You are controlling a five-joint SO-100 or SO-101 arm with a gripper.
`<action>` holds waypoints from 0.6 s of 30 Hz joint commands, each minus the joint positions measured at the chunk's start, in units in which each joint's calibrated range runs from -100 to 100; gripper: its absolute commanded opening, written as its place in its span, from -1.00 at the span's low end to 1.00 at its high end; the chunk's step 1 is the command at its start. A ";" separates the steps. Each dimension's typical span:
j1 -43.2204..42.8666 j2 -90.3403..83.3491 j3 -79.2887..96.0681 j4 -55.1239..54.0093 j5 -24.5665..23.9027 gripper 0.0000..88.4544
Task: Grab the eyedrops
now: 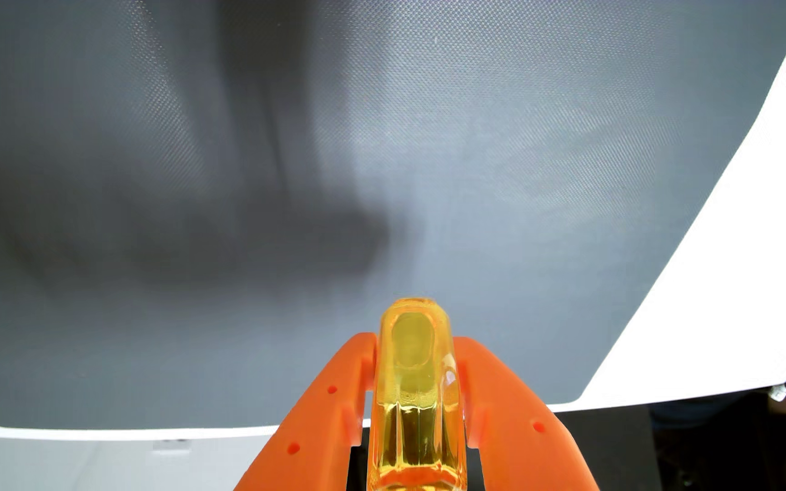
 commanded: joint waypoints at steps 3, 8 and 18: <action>-0.38 -1.25 -4.83 3.57 0.16 -0.98; -0.38 -1.25 -7.72 6.34 0.16 -0.98; -0.29 -1.25 -8.53 7.55 0.63 -0.98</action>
